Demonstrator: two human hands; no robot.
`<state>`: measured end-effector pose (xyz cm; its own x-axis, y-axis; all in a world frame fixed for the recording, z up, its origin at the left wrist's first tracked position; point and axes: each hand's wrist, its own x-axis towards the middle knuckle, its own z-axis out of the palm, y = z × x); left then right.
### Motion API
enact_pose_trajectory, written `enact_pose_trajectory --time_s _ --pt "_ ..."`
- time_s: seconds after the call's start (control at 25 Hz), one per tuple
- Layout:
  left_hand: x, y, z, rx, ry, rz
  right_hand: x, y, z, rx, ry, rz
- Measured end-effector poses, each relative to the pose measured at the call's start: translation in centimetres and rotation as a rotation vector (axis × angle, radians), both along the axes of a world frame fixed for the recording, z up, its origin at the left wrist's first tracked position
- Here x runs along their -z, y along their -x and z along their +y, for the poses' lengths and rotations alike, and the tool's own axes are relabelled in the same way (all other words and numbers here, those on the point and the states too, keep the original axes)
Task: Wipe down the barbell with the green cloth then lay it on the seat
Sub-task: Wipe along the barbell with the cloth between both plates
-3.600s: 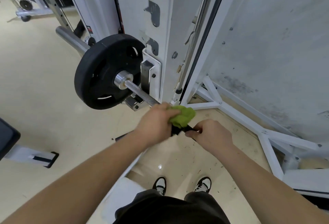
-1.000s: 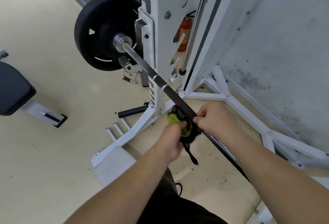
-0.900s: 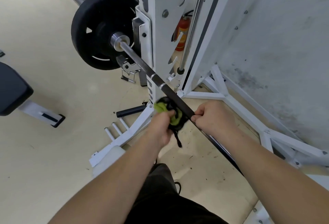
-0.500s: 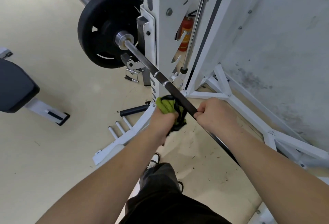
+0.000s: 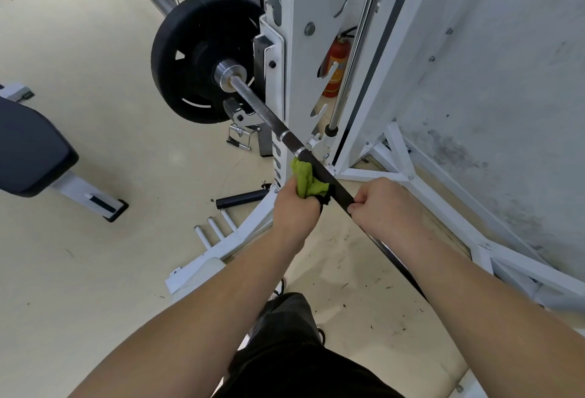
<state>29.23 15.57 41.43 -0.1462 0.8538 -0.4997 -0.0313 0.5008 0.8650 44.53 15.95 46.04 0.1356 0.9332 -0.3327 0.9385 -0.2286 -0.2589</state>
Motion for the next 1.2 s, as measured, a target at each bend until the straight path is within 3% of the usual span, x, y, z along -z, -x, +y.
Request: enact_pose_trajectory --time_s 0.12,0.2,0.28,0.4,0.56,0.64,0.72,0.8,0.88,0.96,1.08,1.2 --pt "-0.3 -2.1 -2.8 0.143 0.024 0.136 -0.1 0.1 0.0 0.013 -0.006 -0.004" --pt "-1.3 -3.5 -5.1 0.225 0.09 -0.047 -0.1 -0.1 -0.1 0.008 -0.011 0.004" --pt "-1.2 -3.0 -3.9 0.133 0.157 -0.207 0.0 -0.2 -0.2 0.01 -0.013 0.011" --pt "0.0 -1.2 -0.3 0.038 0.129 -0.266 0.3 -0.1 -0.4 0.025 -0.025 0.018" --pt "1.4 -3.1 -3.7 0.291 0.273 -0.369 0.3 -0.3 -0.3 0.038 -0.021 0.04" --pt "1.6 -3.1 -5.4 0.408 0.295 -0.333 0.2 -0.5 -0.4 0.06 -0.018 0.072" --pt "1.0 -1.0 -4.7 0.301 0.28 -0.286 0.2 -0.5 -0.6 0.085 -0.02 0.102" --pt "-1.1 1.8 -2.0 0.071 0.112 -0.094 0.1 -0.6 -0.6 0.089 -0.014 0.108" --pt "-3.1 4.5 2.0 0.063 -0.227 0.302 0.0 -0.5 -0.2 0.059 0.007 0.08" --pt "-3.9 5.7 5.9 0.258 -0.47 0.69 -0.3 -0.4 0.3 0.054 0.034 0.058" --pt "-3.0 3.5 7.9 0.631 -0.457 1.08 -0.3 0.0 1.1 0.071 0.059 0.036" --pt "-1.9 1.1 6.7 1.002 -0.752 1.115 -0.4 -0.1 2.1 0.103 0.106 0.034"
